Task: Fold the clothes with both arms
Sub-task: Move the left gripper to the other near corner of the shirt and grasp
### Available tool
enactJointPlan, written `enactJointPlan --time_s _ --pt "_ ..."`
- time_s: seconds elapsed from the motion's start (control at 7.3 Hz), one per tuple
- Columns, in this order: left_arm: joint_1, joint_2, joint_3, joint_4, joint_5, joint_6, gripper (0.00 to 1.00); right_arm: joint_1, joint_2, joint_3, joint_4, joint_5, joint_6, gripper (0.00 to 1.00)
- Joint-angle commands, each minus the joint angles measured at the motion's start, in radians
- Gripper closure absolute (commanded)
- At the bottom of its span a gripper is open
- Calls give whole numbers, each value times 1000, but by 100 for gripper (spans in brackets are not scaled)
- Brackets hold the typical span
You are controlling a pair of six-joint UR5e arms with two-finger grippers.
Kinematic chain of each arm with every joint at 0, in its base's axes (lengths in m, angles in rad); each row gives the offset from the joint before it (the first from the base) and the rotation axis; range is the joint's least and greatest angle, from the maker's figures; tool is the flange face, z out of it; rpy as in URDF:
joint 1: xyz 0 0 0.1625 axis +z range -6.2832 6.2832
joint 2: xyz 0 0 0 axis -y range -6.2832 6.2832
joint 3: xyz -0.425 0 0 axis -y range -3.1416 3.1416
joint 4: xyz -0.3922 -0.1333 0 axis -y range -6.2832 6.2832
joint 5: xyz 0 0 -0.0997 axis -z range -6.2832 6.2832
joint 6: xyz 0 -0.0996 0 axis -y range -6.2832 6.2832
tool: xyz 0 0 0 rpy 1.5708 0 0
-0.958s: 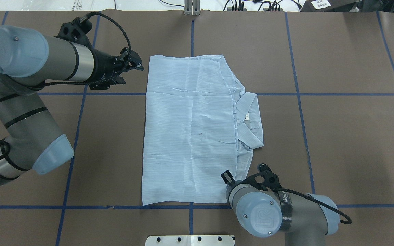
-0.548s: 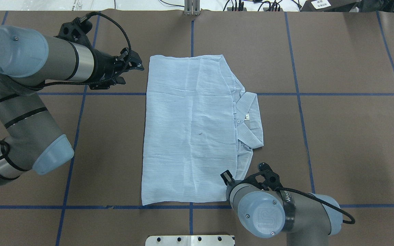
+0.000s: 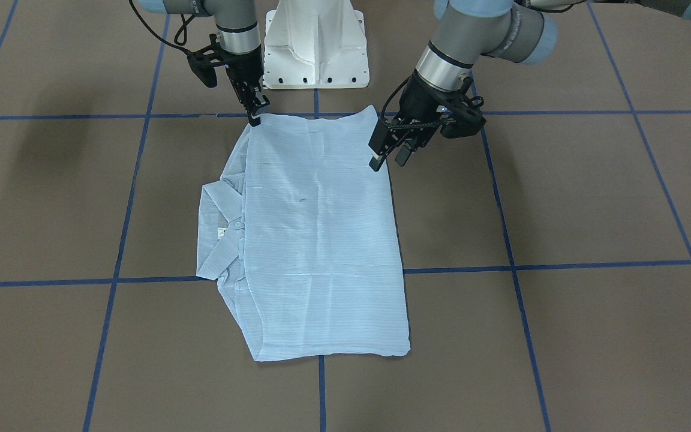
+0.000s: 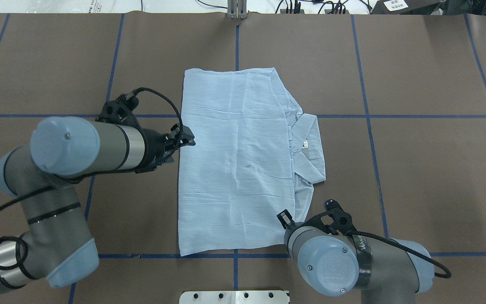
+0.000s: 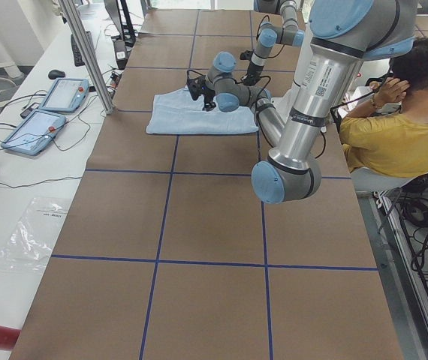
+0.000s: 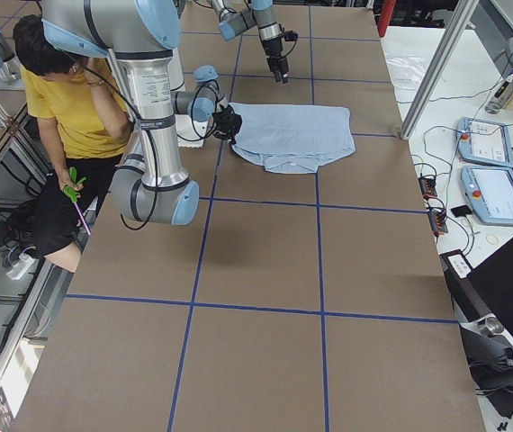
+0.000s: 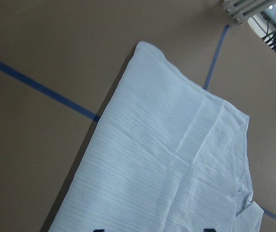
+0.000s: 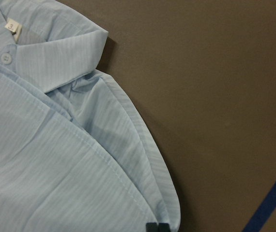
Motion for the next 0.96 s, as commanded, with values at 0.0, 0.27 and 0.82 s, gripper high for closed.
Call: enactJointPlan --time_s 0.0,0.27,0.82 --pt "147 55 -21 3 95 -107 26 0 -1 3 -1 0 -3 100" --pt "221 122 -67 4 129 -160 26 -1 -1 1 -1 0 -3 100" --pt "313 123 -30 6 157 -224 26 -4 -1 0 -1 0 -3 100"
